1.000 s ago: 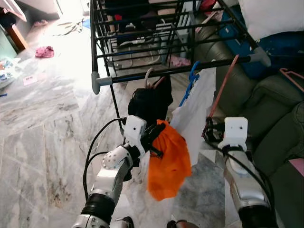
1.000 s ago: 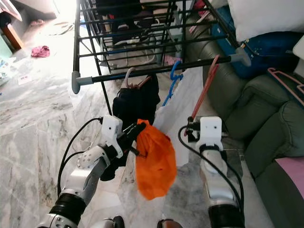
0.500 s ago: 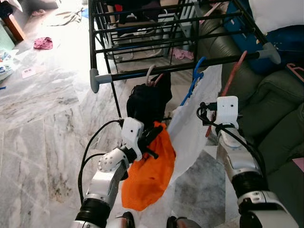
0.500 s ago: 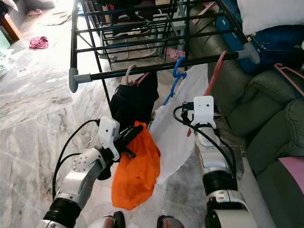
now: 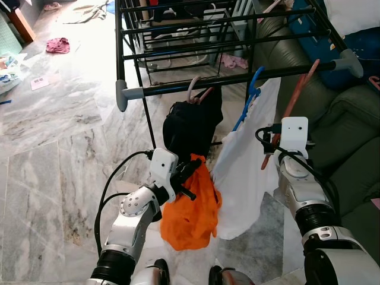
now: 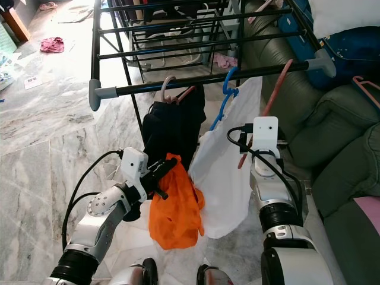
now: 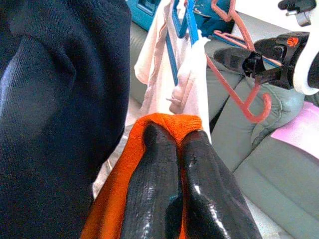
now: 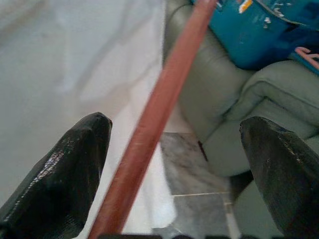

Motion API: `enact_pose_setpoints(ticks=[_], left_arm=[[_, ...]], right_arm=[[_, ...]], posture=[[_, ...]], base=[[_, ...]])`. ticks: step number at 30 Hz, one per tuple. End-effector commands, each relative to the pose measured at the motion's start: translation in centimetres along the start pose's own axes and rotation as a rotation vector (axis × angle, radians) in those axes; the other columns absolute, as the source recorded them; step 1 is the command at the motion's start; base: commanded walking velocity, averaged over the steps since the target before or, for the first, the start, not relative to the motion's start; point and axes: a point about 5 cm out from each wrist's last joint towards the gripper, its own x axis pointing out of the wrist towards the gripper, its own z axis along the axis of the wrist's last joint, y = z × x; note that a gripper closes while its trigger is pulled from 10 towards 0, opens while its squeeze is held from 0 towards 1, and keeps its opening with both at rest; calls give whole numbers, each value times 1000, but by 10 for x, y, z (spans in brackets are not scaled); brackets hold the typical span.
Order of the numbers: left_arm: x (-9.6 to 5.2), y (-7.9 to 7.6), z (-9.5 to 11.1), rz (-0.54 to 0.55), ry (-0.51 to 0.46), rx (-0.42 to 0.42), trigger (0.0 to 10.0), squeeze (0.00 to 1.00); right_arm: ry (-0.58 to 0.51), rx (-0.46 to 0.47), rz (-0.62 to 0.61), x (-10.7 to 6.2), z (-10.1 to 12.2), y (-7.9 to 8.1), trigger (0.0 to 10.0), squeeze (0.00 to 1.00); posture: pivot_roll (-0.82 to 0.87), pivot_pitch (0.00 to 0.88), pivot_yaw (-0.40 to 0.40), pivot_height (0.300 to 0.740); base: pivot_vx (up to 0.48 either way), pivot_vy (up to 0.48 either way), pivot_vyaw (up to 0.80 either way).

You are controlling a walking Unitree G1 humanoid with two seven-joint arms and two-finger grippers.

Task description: Hang hanger

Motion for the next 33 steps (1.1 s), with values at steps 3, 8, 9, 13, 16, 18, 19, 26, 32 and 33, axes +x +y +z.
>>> enact_pose_setpoints(ticks=[3, 8, 9, 13, 16, 18, 19, 26, 32, 33], left_arm=[[3, -4, 2, -12, 2, 6, 10000, 0], [4, -4, 2, -18, 4, 6, 10000, 0], [4, -4, 2, -18, 4, 6, 10000, 0], [5, -5, 2, -19, 6, 5, 10000, 0], [5, -5, 1, -15, 9, 5, 10000, 0], [5, -5, 1, -13, 10, 5, 10000, 0], [5, -4, 1, -11, 11, 5, 10000, 0], [5, -3, 1, 0, 13, -3, 10000, 0], [4, -3, 0, 2, 17, 0, 10000, 0], [4, -3, 0, 3, 17, 0, 10000, 0]], right_arm=[[30, -29, -91, 0, -11, -21, 10000, 0], [20, -74, -154, 0, -9, -31, 10000, 0], [17, -75, -159, 0, -9, -31, 10000, 0], [14, -73, -150, 0, -8, -30, 10000, 0], [2, -51, -82, 1, -5, -20, 10000, 0], [0, -55, -38, 2, -3, -15, 10000, 0], [9, -62, -6, 3, -3, -11, 10000, 0], [24, -95, 15, 10, 1, -19, 10000, 0], [57, -120, -101, 12, -1, -36, 10000, 0], [59, -122, -117, 12, -2, -38, 10000, 0]], posture=[[28, 243, 23, 740], [23, 240, 26, 740], [23, 240, 26, 740], [24, 239, 26, 740], [25, 238, 26, 740], [26, 238, 26, 740], [26, 238, 26, 740], [37, 240, 22, 740], [46, 236, 21, 740], [46, 236, 21, 740]], base=[[0, 0, 0], [0, 0, 0], [0, 0, 0], [0, 0, 0], [0, 0, 0], [0, 0, 0], [0, 0, 0], [0, 0, 0], [0, 0, 0], [0, 0, 0]])
